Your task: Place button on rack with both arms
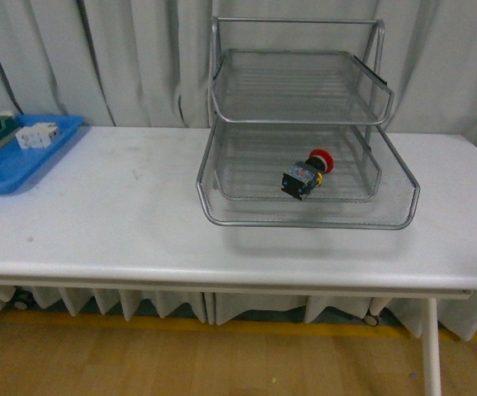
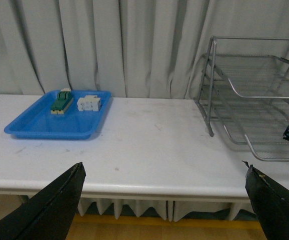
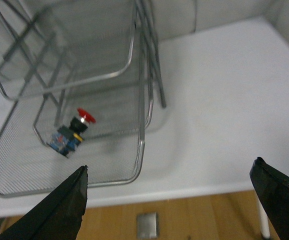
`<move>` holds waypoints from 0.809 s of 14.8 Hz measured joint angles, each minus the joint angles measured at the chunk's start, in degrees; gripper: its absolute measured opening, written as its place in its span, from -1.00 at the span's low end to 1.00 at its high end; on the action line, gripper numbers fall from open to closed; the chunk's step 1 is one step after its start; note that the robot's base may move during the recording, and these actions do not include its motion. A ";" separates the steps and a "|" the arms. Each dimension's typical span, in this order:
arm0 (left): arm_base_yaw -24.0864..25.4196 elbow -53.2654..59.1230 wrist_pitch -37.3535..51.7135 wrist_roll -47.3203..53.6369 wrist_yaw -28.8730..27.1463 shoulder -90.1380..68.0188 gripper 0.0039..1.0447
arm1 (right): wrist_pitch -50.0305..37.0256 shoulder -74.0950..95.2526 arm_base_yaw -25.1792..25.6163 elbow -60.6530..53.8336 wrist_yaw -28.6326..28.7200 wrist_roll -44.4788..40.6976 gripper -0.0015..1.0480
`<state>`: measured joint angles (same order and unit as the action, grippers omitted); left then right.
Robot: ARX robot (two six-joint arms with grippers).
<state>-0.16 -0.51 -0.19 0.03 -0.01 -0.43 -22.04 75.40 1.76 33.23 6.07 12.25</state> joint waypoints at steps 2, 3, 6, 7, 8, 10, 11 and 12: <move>0.00 0.00 0.00 0.00 0.02 0.00 0.88 | 6.49 9.79 -2.93 7.28 0.68 -0.09 0.84; 0.00 0.00 0.00 0.00 0.00 0.00 0.88 | 10.49 12.70 -5.33 9.90 0.81 -0.92 0.57; 0.00 0.00 0.00 0.00 0.00 0.00 0.88 | 15.91 14.27 -9.18 12.20 0.35 -2.91 0.01; 0.00 0.00 0.00 0.00 0.02 0.00 0.88 | 16.52 15.06 -9.75 12.79 0.20 -3.21 -0.13; 0.00 0.00 0.00 0.00 0.00 0.00 0.88 | 18.56 18.05 -10.91 14.62 0.20 -3.98 -0.47; 0.00 0.00 0.00 0.00 0.02 0.00 0.88 | 20.65 22.88 -13.05 18.43 0.24 -4.70 -0.92; 0.00 0.00 0.00 0.00 0.00 0.00 0.88 | 21.42 25.51 -14.62 21.03 0.26 -5.33 -0.96; 0.00 0.00 0.00 0.00 0.00 0.00 0.88 | 22.38 27.69 -16.11 23.19 0.26 -5.92 -0.96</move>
<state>-0.16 -0.51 -0.19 0.03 -0.01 -0.43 0.34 103.09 -14.35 56.42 6.33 6.33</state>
